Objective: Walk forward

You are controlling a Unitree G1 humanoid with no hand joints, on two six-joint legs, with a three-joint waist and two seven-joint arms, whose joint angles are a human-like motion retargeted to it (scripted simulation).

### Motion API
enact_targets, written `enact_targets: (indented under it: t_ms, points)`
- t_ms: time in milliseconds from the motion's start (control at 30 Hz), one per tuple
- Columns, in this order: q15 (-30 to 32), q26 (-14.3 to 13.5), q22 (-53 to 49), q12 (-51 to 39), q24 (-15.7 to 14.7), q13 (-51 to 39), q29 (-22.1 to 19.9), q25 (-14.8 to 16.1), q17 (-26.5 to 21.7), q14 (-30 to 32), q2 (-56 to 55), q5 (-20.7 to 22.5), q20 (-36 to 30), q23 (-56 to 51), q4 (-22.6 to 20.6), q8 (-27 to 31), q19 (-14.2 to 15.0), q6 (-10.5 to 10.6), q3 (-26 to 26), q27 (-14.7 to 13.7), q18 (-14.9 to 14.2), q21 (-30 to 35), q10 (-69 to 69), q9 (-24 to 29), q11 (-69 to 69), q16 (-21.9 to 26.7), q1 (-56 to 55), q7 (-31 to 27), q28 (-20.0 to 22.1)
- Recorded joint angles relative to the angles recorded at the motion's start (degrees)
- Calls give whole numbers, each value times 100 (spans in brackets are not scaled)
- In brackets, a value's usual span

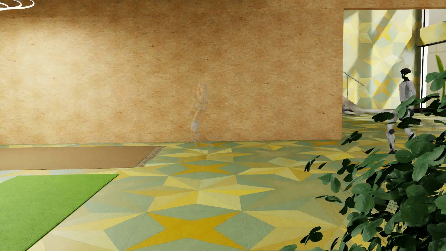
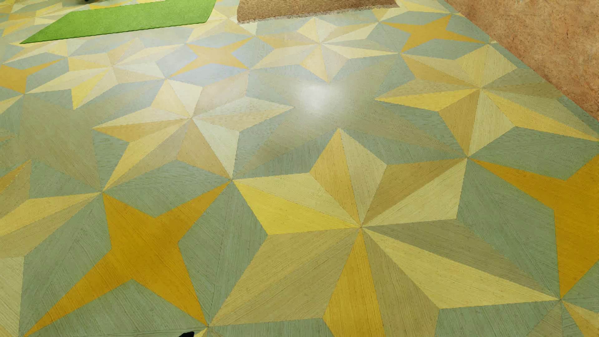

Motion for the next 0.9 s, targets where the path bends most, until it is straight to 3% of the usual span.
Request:
enact_targets:
  t_ms: [33,67,133,200,300,333,400,433,467,500,533,567,600,667,700,800,867,900]
  points:
    - [-245,0,90,88,0,-66,0,0,-6,602,185,100,-197,-58,-80,0,0,-59,116,0,0,-24,1005,-16,24,-32,-647,0,0]
    - [-461,0,189,149,0,-150,0,0,-15,626,466,210,-434,-180,-117,0,0,-116,323,0,0,29,1917,30,1,-14,-1225,0,0]
    - [-698,0,326,371,0,-344,0,0,-83,-6,1315,304,-693,-498,-80,0,0,-236,795,0,0,65,2874,115,-284,-56,-2176,0,0]
    - [-911,0,434,608,0,-641,0,0,-180,225,2069,198,-933,-845,-58,0,0,-390,1368,0,0,20,2345,182,-529,-83,-2962,0,0]
    - [-1312,0,441,907,0,-1039,0,0,-363,1351,3032,24,-1222,-1516,-4,0,0,-510,1971,0,0,-170,-268,205,-829,-71,-3465,0,0]
    - [-1568,0,469,991,0,-1125,0,0,-413,1093,3358,55,-1315,-1713,21,0,0,-491,2068,0,0,-247,-1093,197,-889,-71,-3494,0,0]
    - [-1729,0,650,1055,0,-1337,0,0,-468,-1790,3700,-47,-1480,-1901,-54,0,0,-531,2319,0,0,-423,-2403,156,-782,-120,-3294,0,0]
    - [-1591,0,762,1096,0,-1387,0,0,-484,-2117,3846,-116,-1551,-1942,-122,0,0,-550,2385,0,0,-463,-1735,157,-658,-150,-3371,0,0]
    - [-1210,0,857,1114,0,-1392,0,0,-480,-998,3869,-173,-1635,-1916,-276,0,0,-583,2353,0,0,-509,-1672,125,-349,-178,-3528,0,0]
    - [-444,0,995,1144,0,-1320,0,0,-437,-224,3840,-254,-1650,-1836,-429,0,0,-658,2310,0,0,-546,-1461,80,3,-213,-3607,0,0]
    - [724,0,1114,1167,0,-1165,0,0,-370,58,3647,-360,-1653,-1667,-580,0,0,-717,2168,0,0,-552,-1170,45,775,-217,-3521,0,0]
    - [1660,0,1097,1149,0,-1053,0,0,-328,-157,3103,-504,-1577,-1541,-688,0,0,-807,2128,0,0,-428,-1040,13,1737,-175,-3301,0,0]
    - [1735,0,1063,1081,0,-1022,0,0,-307,-377,2448,-597,-1540,-1397,-845,0,0,-864,1966,0,0,-199,-968,11,2716,-144,-3103,0,0]
    - [-275,0,815,952,0,-907,0,0,-266,-1021,1464,-538,-1269,-1166,-900,0,0,-796,1618,0,0,63,-1141,122,3996,-89,-2175,0,0]
    - [-633,0,751,825,0,-838,0,0,-238,-1386,1004,-500,-1194,-1012,-874,0,0,-748,1369,0,0,148,-1267,153,4136,-41,-1700,0,0]
    - [-559,0,311,497,0,-512,0,0,-214,-2533,92,-433,-980,-867,-555,0,0,-550,521,0,0,230,-1747,171,2618,173,-383,0,0]
    - [13,0,-15,220,0,-263,0,0,-208,-3166,-135,-488,-833,-1048,-402,0,0,-482,174,0,0,41,-1854,99,435,305,139,0,0]
    - [-54,0,-111,60,0,-190,0,0,-209,-3353,-131,-530,-731,-970,-363,0,0,-471,25,0,0,84,-1853,-5,-355,355,281,0,0]
